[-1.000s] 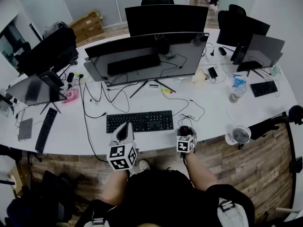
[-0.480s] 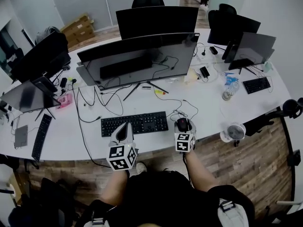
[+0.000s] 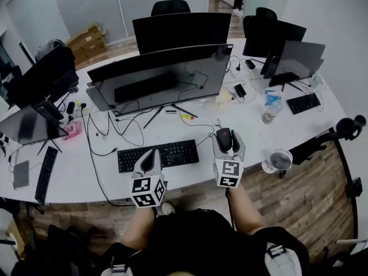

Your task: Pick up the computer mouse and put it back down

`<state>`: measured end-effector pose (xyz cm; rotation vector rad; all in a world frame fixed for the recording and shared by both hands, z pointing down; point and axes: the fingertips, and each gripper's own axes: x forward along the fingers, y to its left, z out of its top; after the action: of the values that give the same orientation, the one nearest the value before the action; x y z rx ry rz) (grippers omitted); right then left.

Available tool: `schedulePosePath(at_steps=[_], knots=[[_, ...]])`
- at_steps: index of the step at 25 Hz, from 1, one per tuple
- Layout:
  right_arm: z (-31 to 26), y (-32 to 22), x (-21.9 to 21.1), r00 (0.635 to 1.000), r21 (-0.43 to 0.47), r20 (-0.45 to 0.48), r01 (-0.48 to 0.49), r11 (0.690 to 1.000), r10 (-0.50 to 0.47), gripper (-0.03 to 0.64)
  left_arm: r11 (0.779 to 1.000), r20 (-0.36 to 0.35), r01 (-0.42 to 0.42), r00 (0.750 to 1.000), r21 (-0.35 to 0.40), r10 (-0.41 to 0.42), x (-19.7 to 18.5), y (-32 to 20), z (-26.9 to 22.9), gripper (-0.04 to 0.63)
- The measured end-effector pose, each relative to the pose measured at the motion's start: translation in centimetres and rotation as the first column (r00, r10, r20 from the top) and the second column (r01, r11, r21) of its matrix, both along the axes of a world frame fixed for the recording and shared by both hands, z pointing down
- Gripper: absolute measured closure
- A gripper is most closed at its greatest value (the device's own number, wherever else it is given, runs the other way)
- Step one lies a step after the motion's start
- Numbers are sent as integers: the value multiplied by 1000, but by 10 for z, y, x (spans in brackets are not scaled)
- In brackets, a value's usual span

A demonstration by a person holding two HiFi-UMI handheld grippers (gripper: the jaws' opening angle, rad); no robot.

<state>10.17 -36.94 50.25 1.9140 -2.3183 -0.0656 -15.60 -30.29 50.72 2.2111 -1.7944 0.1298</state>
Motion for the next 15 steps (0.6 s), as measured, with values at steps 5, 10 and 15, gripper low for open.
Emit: schedulePosePath(at_steps=[5,10,15], knots=[[-51,8,5,1000,108,29,-3,994,0,344,1000,-6,-8,1000,12,8,2,-2,-3,540],[-61,9,5,999,129,35,0,992,-5,344,999,-7,-14,1000,28,15,4,-3,-6,540],[-38,-1,4,999,72,37,6,997,-8,344,998,0,-14,1000,55,14,3,-3,-12,540]])
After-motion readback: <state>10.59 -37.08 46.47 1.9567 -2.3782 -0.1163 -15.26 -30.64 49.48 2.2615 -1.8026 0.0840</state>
